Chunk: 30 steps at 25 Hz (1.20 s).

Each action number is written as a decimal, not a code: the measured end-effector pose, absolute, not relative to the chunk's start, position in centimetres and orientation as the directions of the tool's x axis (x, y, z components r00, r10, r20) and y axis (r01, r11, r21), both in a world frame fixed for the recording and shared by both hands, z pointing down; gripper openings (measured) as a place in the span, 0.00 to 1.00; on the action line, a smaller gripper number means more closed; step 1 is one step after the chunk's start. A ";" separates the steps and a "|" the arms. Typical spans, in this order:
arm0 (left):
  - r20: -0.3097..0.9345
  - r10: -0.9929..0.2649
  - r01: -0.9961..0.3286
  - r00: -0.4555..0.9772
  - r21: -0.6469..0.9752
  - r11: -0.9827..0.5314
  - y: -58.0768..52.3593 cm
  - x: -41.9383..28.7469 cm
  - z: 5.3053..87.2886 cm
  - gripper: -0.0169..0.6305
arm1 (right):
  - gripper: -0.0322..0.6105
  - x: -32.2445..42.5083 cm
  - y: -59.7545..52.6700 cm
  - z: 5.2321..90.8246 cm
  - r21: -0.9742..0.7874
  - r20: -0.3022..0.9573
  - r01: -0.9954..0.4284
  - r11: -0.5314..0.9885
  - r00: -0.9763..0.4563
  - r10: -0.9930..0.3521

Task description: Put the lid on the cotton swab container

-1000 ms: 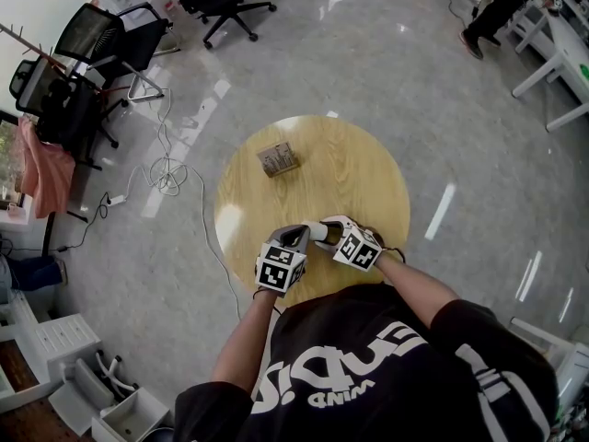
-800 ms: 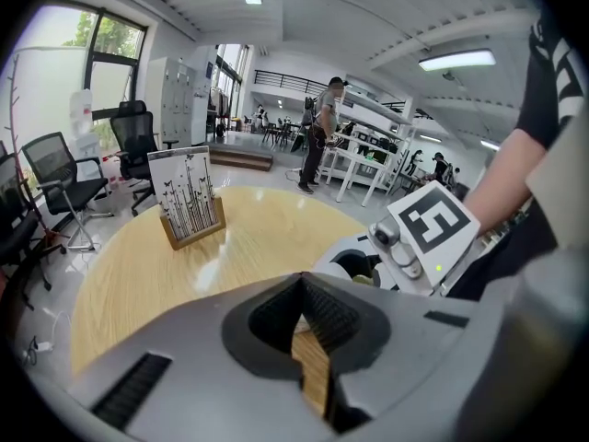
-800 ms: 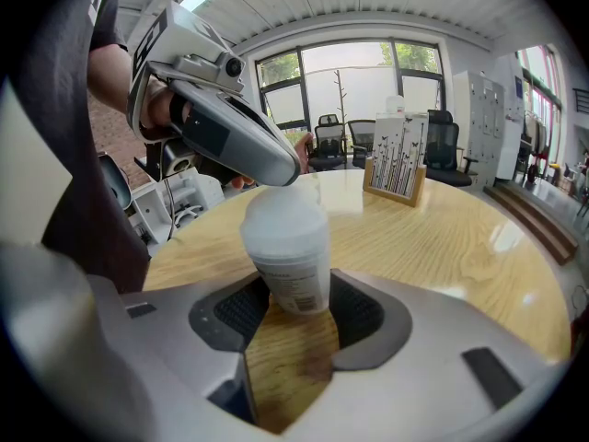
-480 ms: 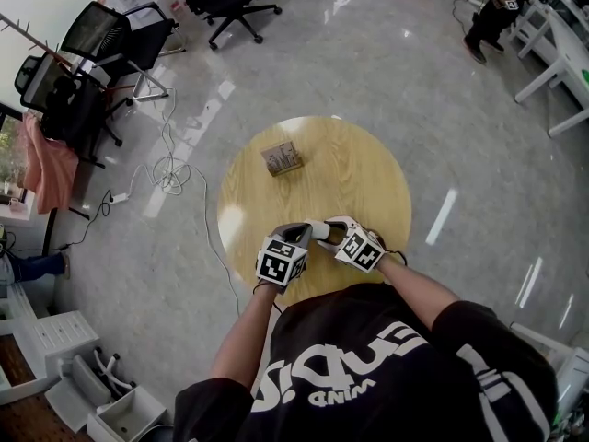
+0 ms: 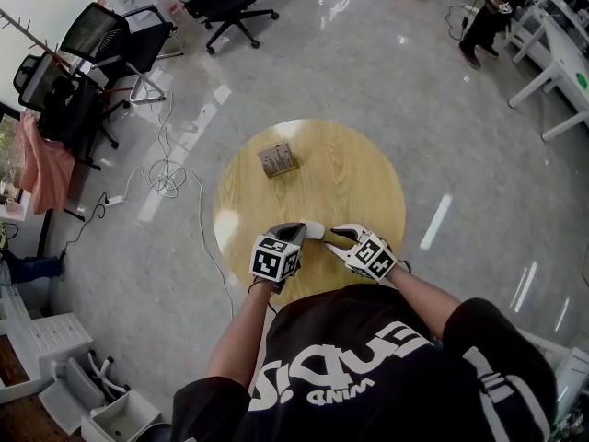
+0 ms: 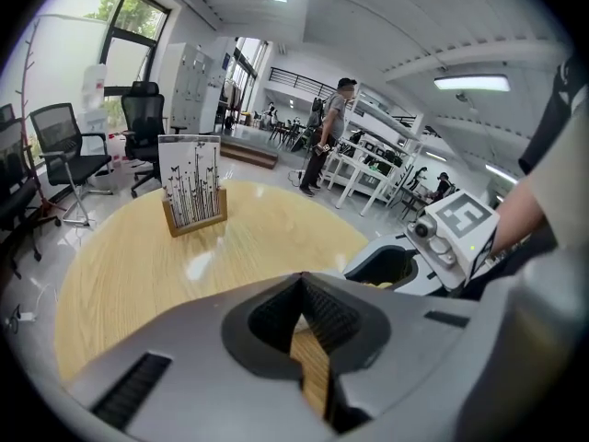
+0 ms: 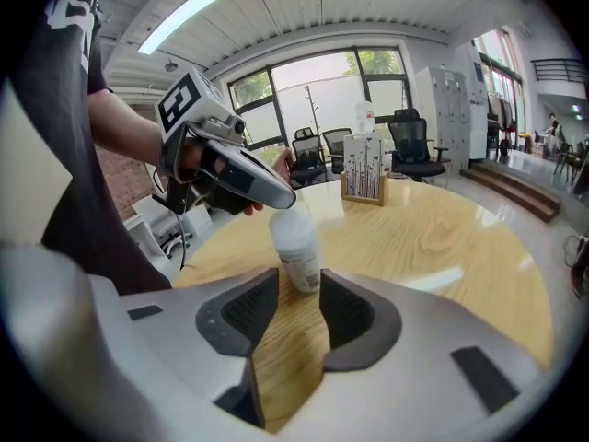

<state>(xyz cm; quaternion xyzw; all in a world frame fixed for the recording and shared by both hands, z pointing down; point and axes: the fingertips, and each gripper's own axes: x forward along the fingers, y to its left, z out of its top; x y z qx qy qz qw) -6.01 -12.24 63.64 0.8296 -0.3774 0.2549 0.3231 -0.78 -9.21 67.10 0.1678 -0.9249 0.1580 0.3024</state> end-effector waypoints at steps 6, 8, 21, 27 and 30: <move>0.645 -0.503 -0.811 0.575 0.371 -0.452 -12.0 -6.7 62.7 0.04 | 0.06 0.2 -9.7 65.0 -0.161 0.602 -0.459 0.874 -0.747 -0.281; 0.618 -0.533 -0.813 0.579 0.388 -0.433 -11.9 -6.8 61.5 0.04 | 0.05 0.5 -9.8 63.7 -0.191 0.579 -0.472 0.860 -0.762 -0.290; 0.452 -0.735 -0.862 0.506 0.288 -0.417 -9.3 -10.2 50.7 0.04 | 0.05 2.8 -11.2 50.2 -0.299 0.358 -0.581 0.757 -0.803 -0.476; 0.365 -0.828 -0.905 0.425 0.181 -0.385 -7.2 -12.4 46.6 0.04 | 0.05 5.2 -11.9 45.9 -0.188 0.301 -0.640 0.745 -0.759 -0.577; 0.303 -0.871 -0.920 0.387 0.195 -0.341 -6.9 -13.4 45.4 0.04 | 0.05 5.8 -11.8 45.4 -0.202 0.277 -0.648 0.735 -0.757 -0.592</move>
